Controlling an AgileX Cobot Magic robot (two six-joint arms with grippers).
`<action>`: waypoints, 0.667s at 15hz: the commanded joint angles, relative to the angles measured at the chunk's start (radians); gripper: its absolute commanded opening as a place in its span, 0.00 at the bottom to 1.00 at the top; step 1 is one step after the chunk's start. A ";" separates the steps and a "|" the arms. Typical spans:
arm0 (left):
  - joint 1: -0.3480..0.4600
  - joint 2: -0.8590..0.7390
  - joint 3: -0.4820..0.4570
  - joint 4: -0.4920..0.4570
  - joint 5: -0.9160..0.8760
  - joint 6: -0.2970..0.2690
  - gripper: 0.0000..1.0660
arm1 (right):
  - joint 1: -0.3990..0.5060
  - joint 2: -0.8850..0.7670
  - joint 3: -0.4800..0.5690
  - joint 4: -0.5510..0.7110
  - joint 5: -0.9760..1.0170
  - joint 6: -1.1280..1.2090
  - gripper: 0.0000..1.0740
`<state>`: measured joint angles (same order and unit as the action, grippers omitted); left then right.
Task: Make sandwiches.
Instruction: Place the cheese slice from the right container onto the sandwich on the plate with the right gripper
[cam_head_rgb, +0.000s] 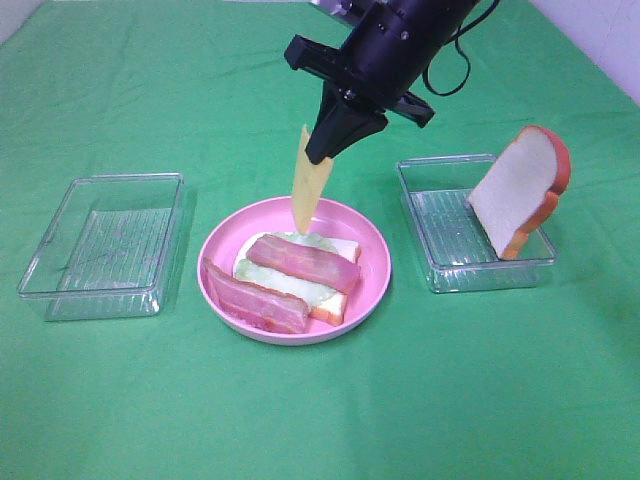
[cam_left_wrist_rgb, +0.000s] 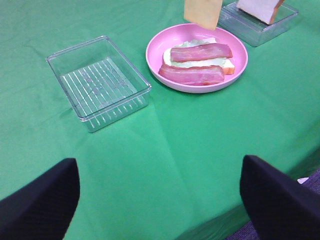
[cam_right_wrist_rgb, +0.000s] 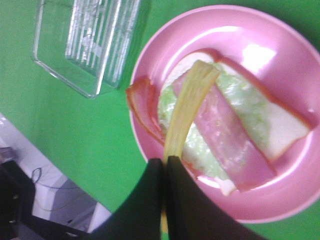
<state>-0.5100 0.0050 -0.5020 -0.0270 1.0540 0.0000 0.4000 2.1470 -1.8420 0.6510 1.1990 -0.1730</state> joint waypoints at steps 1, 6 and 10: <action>-0.003 -0.002 0.003 -0.009 -0.009 0.006 0.77 | 0.020 0.049 -0.004 0.106 0.008 -0.054 0.00; -0.003 -0.002 0.003 -0.009 -0.009 0.006 0.77 | 0.104 0.169 -0.004 0.119 0.003 -0.081 0.00; -0.003 -0.002 0.003 -0.009 -0.009 0.006 0.77 | 0.099 0.177 -0.004 -0.041 -0.048 0.050 0.00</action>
<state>-0.5100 0.0050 -0.5020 -0.0270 1.0540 0.0000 0.5040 2.3210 -1.8420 0.6310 1.1580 -0.1400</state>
